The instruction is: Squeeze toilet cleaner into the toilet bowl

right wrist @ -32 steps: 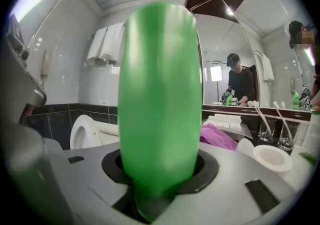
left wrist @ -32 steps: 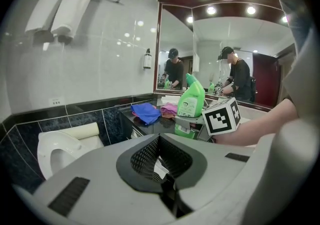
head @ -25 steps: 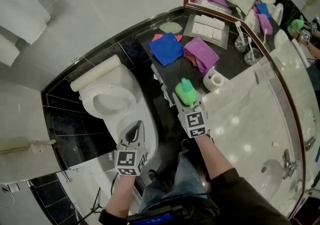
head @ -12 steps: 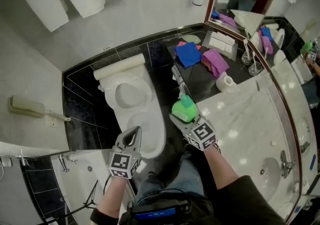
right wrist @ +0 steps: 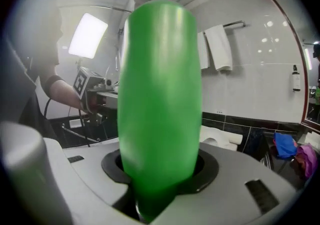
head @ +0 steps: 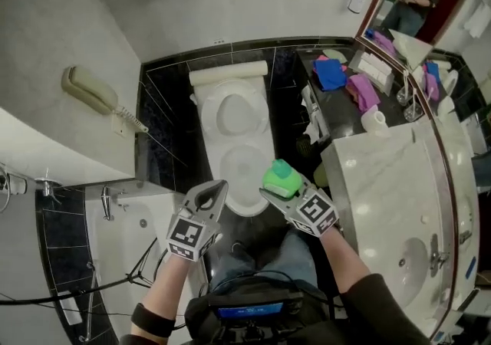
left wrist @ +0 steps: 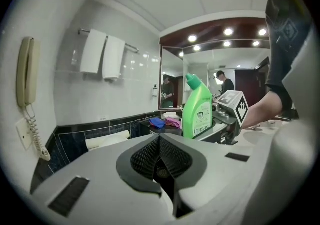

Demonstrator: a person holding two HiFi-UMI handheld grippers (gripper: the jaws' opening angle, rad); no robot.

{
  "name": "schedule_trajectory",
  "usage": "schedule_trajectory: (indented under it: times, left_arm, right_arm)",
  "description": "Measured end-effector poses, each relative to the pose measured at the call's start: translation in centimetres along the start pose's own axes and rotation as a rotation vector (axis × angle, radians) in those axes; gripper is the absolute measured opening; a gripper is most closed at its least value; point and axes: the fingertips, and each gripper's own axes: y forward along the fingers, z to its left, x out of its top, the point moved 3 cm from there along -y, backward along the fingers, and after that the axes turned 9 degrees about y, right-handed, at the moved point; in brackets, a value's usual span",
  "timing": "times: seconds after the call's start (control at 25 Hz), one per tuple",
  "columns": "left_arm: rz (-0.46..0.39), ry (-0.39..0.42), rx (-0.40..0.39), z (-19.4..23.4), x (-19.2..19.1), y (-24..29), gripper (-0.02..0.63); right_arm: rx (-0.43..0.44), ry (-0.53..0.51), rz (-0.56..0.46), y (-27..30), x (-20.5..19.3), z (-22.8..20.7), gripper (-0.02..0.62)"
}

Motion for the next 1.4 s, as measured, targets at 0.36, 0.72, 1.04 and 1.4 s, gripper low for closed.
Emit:
schedule_trajectory:
  times: [0.36,0.72,1.04,1.4]
  left_arm:
    - [-0.055,-0.04,0.022,-2.5,3.8,-5.7,0.0]
    - [-0.111,-0.053,-0.017,-6.4,4.7,-6.8,0.031]
    - [-0.201,-0.112,-0.188,-8.5,9.9,-8.0,0.249]
    - [-0.207,0.015,-0.402,-9.5,15.0,-8.5,0.265]
  right_arm:
    - [0.33,-0.084,0.099,0.3,0.9,9.1,0.189]
    - [0.492,-0.118,0.142,-2.3,-1.0,11.7,0.189]
    - [0.576,-0.163,0.156,-3.2,-0.1,13.7,0.189]
    - [0.614,-0.198,0.168,-3.2,0.2,14.6,0.189]
